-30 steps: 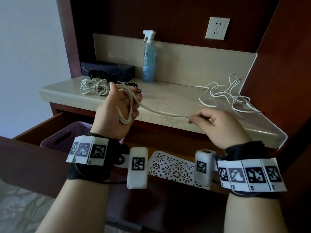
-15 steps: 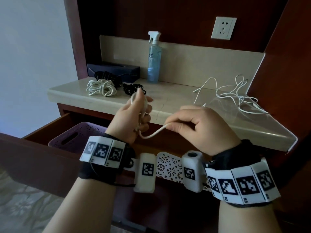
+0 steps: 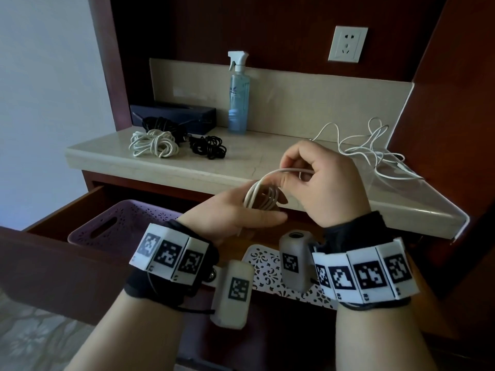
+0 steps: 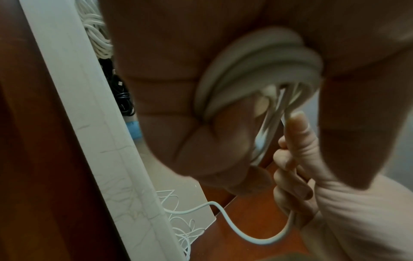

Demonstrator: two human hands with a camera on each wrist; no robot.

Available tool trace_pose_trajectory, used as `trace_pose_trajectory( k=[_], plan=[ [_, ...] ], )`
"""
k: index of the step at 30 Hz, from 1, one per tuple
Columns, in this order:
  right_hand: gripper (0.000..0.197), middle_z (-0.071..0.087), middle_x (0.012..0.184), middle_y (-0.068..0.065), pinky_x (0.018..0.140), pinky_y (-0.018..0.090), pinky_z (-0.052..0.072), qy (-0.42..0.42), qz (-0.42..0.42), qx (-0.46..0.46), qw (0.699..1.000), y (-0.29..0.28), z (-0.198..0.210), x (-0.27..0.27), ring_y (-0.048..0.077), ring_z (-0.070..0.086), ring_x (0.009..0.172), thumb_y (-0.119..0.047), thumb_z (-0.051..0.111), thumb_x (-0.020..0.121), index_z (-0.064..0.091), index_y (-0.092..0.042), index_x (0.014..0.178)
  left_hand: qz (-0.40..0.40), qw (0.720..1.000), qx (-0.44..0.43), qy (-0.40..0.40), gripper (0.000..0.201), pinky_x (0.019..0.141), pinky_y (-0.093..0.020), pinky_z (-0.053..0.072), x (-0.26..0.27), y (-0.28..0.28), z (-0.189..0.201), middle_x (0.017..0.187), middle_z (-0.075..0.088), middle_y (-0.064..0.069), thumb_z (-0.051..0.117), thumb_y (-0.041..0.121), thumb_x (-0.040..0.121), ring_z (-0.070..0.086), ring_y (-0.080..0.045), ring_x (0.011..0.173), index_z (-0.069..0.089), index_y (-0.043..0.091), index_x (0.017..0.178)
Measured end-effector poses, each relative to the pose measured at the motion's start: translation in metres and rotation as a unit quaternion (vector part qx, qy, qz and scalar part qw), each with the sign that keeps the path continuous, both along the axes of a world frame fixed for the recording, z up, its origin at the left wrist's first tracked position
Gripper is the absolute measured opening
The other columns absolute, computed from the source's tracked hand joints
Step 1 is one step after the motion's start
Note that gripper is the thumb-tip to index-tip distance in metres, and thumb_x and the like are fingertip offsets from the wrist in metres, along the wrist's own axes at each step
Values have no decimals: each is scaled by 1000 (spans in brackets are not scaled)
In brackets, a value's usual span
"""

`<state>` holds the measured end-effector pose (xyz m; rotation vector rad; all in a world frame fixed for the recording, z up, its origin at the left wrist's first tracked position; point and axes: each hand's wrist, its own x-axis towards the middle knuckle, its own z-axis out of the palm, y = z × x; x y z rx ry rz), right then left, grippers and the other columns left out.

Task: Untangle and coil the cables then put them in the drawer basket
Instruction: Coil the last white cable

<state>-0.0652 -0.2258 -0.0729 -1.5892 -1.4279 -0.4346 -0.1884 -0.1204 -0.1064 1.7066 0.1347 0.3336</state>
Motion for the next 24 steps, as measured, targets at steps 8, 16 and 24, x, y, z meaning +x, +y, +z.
trace_pose_trajectory(
  k=[8,16,24],
  plan=[
    [17,57,68,-9,56,18,40,-27,33,9,999,4,5,-1,7,51,65,-30,71,76,62,-14,76,36,999,-26,11,18,46,-18,35,7,-1,-4,58,57,6,60,23,80,46,-7,50,69,25,64],
    [21,56,65,-13,57,26,42,-1,-10,9,1000,5,-1,9,7,51,61,-38,66,80,64,-17,77,-8,993,-109,-44,28,42,-18,23,-1,6,-3,64,51,-5,46,30,85,36,-11,50,70,17,86],
    [25,66,79,2,69,35,48,-26,-37,-93,995,3,-12,19,22,59,75,-29,47,94,69,-17,94,23,940,-300,-163,44,37,-11,26,-15,21,5,65,50,-1,41,40,89,36,-6,48,55,7,115]
  ],
)
